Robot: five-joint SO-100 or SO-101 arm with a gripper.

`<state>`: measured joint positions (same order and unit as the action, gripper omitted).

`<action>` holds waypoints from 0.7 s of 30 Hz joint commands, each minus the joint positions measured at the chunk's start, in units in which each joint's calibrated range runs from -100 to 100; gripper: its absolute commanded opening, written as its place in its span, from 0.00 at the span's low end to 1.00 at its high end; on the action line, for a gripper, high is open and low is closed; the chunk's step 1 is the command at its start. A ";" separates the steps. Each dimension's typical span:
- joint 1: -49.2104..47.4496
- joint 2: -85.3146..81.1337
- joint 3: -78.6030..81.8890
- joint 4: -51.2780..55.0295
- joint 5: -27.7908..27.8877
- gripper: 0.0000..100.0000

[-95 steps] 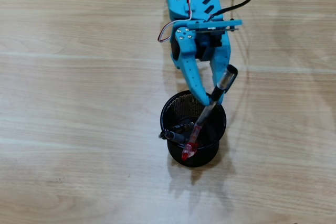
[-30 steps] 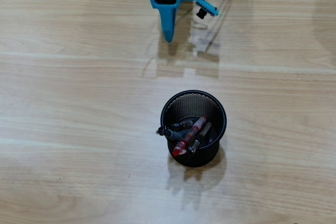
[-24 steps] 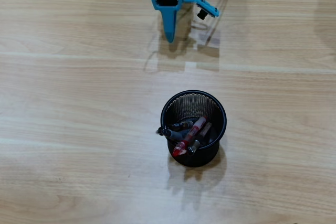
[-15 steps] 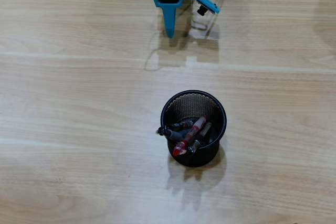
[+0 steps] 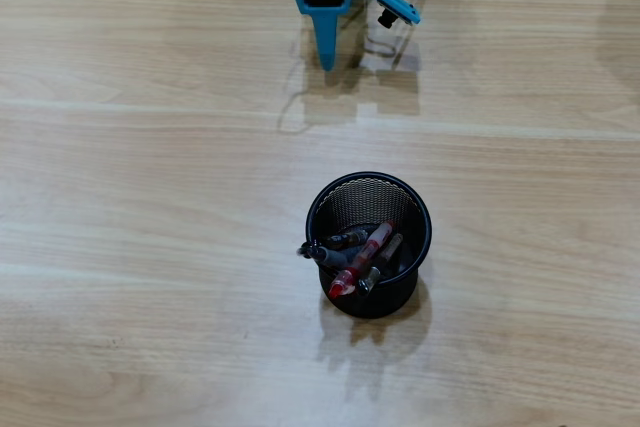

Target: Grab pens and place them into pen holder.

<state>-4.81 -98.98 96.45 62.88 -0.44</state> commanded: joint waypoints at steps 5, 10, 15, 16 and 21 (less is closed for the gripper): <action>0.29 -0.59 -0.61 0.12 -0.08 0.03; 0.19 -0.51 -0.61 0.12 -0.08 0.03; 0.01 -0.51 -0.61 0.12 0.08 0.03; 0.01 -0.51 -0.61 0.12 0.08 0.03; 0.01 -0.51 -0.61 0.12 0.08 0.03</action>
<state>-4.81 -98.98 96.45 62.88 -0.44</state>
